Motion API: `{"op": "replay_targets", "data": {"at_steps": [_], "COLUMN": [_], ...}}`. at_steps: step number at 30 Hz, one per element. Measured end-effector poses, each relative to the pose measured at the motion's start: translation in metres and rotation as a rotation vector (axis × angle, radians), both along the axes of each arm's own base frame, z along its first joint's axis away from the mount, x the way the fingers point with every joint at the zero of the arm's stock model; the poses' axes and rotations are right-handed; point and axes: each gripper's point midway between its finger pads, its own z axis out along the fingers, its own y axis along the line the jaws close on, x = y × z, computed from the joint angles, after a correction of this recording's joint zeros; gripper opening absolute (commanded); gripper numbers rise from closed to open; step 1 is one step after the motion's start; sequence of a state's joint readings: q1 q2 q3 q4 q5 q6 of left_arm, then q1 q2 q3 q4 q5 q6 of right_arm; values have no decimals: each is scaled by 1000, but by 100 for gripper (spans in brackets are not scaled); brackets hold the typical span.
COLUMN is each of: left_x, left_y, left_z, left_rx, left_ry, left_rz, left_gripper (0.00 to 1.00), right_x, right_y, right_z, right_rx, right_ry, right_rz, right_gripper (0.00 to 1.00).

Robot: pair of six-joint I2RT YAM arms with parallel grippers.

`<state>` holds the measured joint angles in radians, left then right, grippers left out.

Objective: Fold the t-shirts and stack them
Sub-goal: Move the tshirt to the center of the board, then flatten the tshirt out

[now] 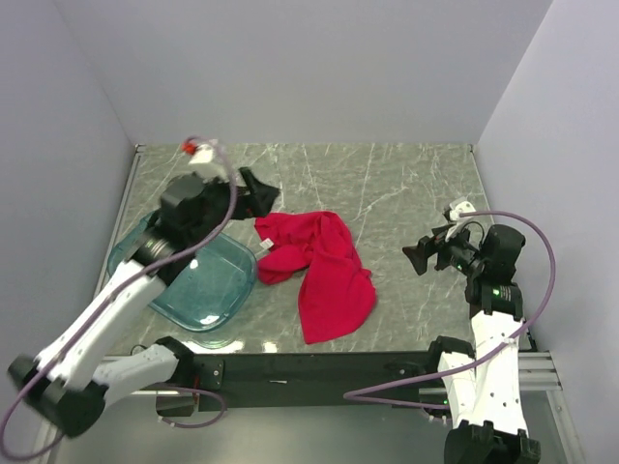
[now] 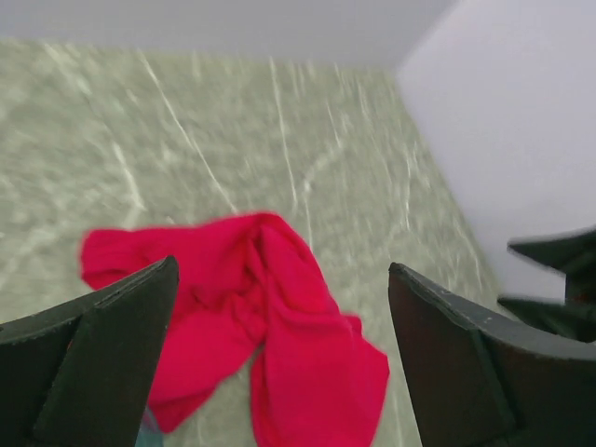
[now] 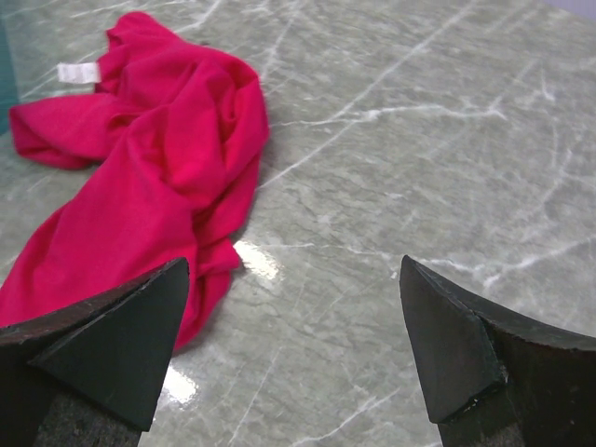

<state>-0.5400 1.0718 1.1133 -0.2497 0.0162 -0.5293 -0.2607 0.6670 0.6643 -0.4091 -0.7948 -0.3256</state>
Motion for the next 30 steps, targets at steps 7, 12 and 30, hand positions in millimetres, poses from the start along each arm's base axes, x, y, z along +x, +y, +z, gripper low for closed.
{"op": "replay_targets", "data": {"at_steps": [7,12,30], "left_x": [-22,-33,35], "left_y": [72,119,134], "left_z": [-52,-143,-251], "left_rx": [-100,-105,2], "left_ry": [171,514,955], "left_rz": [395,771,993], "left_gripper": [99,99,81], "right_x": [-7,-5,-5], "right_y": [10,10,10], "right_z": [-8,-13,-15], "right_rx": [10,16,15], "right_ry": [2,23,28], "right_rz": [71,76,75], "right_gripper": [100,99,99]}}
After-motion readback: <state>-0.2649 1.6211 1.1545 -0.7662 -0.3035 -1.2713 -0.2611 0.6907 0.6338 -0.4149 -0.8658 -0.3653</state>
